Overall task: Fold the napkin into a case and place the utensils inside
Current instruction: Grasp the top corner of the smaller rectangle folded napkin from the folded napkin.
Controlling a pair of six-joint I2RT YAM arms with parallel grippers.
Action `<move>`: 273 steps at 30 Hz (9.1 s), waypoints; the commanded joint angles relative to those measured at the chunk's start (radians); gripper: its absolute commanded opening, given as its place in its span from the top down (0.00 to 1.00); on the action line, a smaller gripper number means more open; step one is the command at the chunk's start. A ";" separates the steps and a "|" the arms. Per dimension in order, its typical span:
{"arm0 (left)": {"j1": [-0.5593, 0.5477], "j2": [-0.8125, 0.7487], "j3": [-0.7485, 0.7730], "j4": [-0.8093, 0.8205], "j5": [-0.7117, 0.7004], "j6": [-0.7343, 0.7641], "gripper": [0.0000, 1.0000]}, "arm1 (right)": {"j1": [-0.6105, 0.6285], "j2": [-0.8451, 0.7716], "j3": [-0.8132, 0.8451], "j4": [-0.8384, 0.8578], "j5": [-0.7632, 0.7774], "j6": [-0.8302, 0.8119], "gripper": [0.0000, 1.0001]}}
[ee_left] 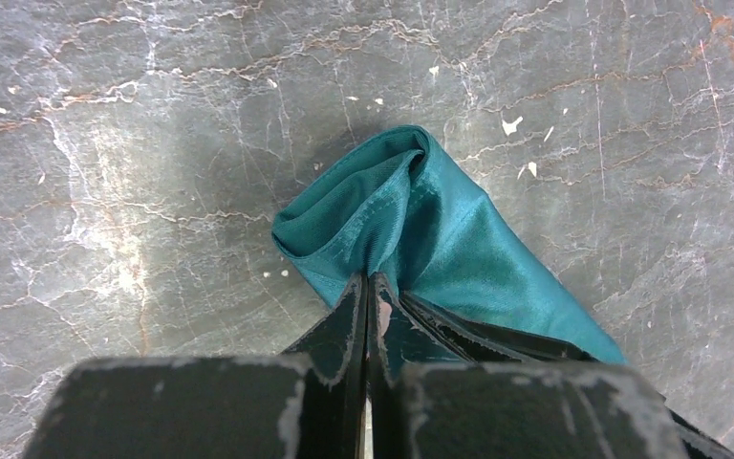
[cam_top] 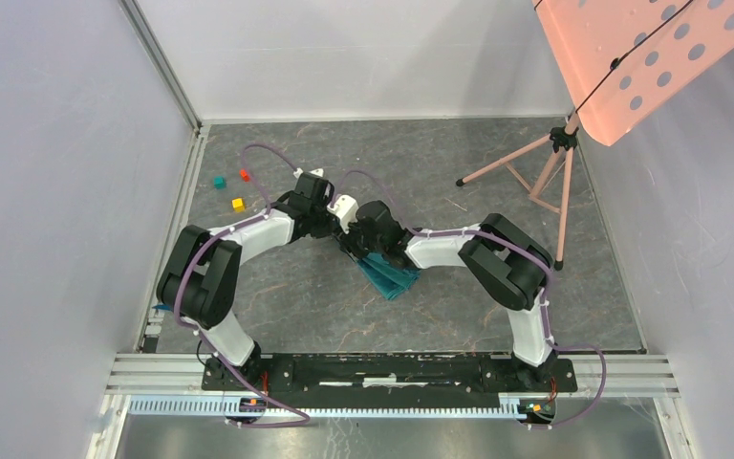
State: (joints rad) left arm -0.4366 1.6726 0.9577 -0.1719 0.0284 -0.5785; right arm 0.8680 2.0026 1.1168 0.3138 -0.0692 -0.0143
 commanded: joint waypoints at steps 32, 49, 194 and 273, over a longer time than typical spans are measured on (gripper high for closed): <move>0.009 -0.057 -0.042 0.045 0.036 -0.035 0.98 | -0.014 -0.001 -0.017 0.104 0.020 0.044 0.59; 0.009 -0.061 -0.065 0.072 0.050 -0.070 0.98 | 0.053 0.031 0.003 0.120 0.204 0.036 0.77; 0.026 -0.261 -0.419 0.160 0.301 -0.531 0.61 | 0.062 -0.201 -0.141 -0.214 0.109 -0.171 0.54; 0.199 -0.130 -0.172 0.208 0.403 -0.359 0.97 | 0.066 -0.145 -0.160 -0.116 -0.012 0.231 1.00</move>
State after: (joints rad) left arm -0.2359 1.4788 0.7403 -0.0589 0.3695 -0.9939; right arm 0.9329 1.8606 0.9699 0.1871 -0.0792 0.2203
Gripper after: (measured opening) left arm 0.057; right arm 0.006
